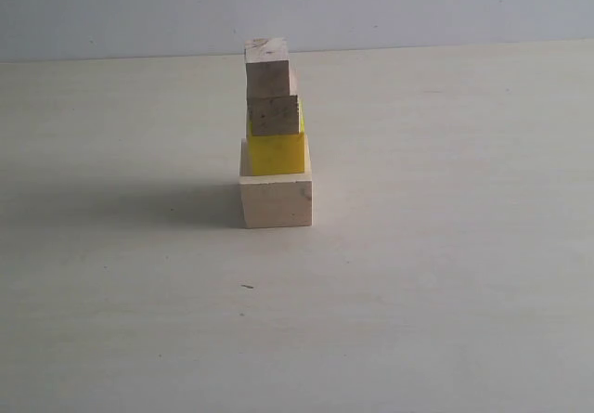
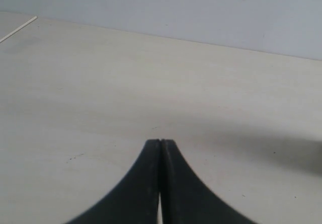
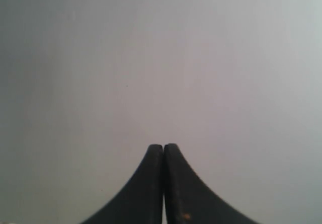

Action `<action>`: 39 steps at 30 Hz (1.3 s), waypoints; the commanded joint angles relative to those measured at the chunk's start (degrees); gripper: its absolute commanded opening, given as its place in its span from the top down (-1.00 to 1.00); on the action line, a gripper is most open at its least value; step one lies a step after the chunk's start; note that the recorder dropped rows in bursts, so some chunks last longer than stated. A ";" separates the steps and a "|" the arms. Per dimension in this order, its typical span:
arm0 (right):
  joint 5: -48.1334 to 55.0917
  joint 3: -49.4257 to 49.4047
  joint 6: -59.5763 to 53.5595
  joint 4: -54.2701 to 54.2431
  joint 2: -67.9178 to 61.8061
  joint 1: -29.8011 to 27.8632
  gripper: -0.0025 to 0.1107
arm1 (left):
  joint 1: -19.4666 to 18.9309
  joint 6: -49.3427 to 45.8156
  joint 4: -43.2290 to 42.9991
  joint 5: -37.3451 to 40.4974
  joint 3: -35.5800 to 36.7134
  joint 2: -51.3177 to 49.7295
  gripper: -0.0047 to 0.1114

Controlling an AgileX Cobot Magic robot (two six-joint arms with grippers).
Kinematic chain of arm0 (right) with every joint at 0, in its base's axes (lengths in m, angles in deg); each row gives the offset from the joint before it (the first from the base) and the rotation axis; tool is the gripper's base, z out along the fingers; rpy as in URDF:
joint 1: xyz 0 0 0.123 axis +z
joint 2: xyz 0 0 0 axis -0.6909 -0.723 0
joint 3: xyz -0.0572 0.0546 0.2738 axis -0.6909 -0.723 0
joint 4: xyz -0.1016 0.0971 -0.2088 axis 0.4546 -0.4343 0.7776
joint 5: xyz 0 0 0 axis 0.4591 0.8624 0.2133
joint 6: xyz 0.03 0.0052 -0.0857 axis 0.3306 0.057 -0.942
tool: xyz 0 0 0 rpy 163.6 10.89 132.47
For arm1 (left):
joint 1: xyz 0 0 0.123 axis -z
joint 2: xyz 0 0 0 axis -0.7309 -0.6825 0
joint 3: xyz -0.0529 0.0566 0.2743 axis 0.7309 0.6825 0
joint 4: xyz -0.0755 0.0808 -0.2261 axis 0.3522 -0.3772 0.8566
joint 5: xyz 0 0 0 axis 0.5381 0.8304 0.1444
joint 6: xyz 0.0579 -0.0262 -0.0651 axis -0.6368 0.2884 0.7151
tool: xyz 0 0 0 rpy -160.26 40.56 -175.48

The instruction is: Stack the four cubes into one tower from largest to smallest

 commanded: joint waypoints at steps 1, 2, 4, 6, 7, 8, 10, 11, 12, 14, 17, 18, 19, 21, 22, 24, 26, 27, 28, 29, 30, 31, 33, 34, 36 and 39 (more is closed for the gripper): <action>-0.37 -0.89 1.97 -1.56 0.00 -0.16 0.96 | 0.44 0.00 -0.17 -0.30 0.19 0.25 0.92; -0.40 -1.59 2.28 -1.39 0.00 -0.73 0.96 | 0.44 0.00 -0.17 -0.30 0.19 0.25 0.92; -0.79 -3.60 2.28 -0.47 0.00 -3.84 0.96 | 0.44 0.00 -0.17 -0.30 0.19 0.25 0.92; -2.54 -6.22 2.28 -0.07 0.00 -7.55 0.96 | 0.44 0.00 -0.17 -0.30 0.19 0.25 0.92; -3.99 -7.97 2.28 -0.07 0.00 -9.31 0.96 | 0.44 0.00 -0.17 -0.30 0.19 0.25 0.92; -5.81 -9.92 2.42 -0.07 0.00 -10.85 0.96 | 0.44 0.00 -0.17 -0.30 0.19 0.25 0.92; -9.26 -13.80 2.59 -1.19 0.00 -13.07 0.96 | 0.44 0.00 -0.17 -0.30 0.19 0.25 0.92; -10.87 -16.06 2.59 -2.04 0.00 -13.92 0.96 | 0.44 0.00 -0.17 -0.30 0.19 0.25 0.92; -11.96 -18.38 2.59 -2.63 0.00 -14.32 0.96 | 0.44 0.00 -0.17 -0.30 0.19 0.25 0.92; -13.64 -23.01 2.92 -3.25 0.00 -14.51 0.96 | 0.44 0.00 -0.17 -0.30 0.19 0.25 0.92; -16.87 -30.10 7.78 -2.47 0.00 -14.51 0.96 | 0.44 0.00 -0.17 -0.30 0.19 0.25 0.92; -18.86 -32.74 9.68 -2.20 0.00 -14.51 0.96 | 0.44 0.00 -0.17 -0.30 0.19 0.25 0.92; -20.55 -34.88 11.30 -1.75 0.00 -14.51 0.96 | 0.44 0.00 -0.17 -0.30 0.19 0.25 0.92; -25.29 -40.12 13.70 -1.34 0.00 -14.51 0.96 | 0.44 0.00 -0.17 -0.30 0.19 0.25 0.92; -27.31 -42.61 14.13 -1.34 0.00 -14.51 0.96 | 0.44 0.00 -0.17 -0.30 0.19 0.25 0.92; -31.51 -47.13 14.23 -1.34 0.00 -14.51 0.96 | 0.44 0.00 -0.17 -0.30 0.19 0.25 0.92; -34.78 -50.87 13.93 -1.03 0.00 -14.51 0.96 | 0.44 0.00 -0.17 -0.30 0.19 0.25 0.92; -36.32 -52.71 13.92 -0.32 0.00 -14.51 0.96 | 0.44 0.00 -0.17 -0.30 0.19 0.25 0.92; -37.23 -53.96 13.77 -0.21 0.00 -14.51 0.96 | 0.44 0.00 -0.17 -0.30 0.19 0.25 0.92; -37.60 -55.27 12.80 -0.32 0.00 -14.51 0.96 | 0.44 0.00 -0.17 -0.30 0.19 0.25 0.92; -37.89 -56.47 11.41 -1.19 0.00 -14.51 0.96 | 0.44 0.00 -0.17 -0.30 0.19 0.25 0.92; -38.24 -57.59 10.04 -2.26 0.00 -14.51 0.96 | 0.44 0.00 -0.17 -0.30 0.19 0.25 0.92; -38.73 -57.76 5.81 -5.45 0.00 -14.51 0.96 | 0.44 0.00 -0.17 -0.30 0.19 0.25 0.92; -38.01 -57.76 4.08 -7.00 0.00 -14.51 0.96 | 0.44 0.00 -0.17 -0.30 0.19 0.25 0.92; -36.84 -57.76 0.27 -8.96 0.00 -14.51 0.96 | 0.44 0.00 -0.17 -0.30 0.19 0.25 0.92; -36.00 -57.76 -1.43 -9.08 0.00 -14.51 0.96 | 0.44 0.00 -0.17 -0.30 0.19 0.25 0.92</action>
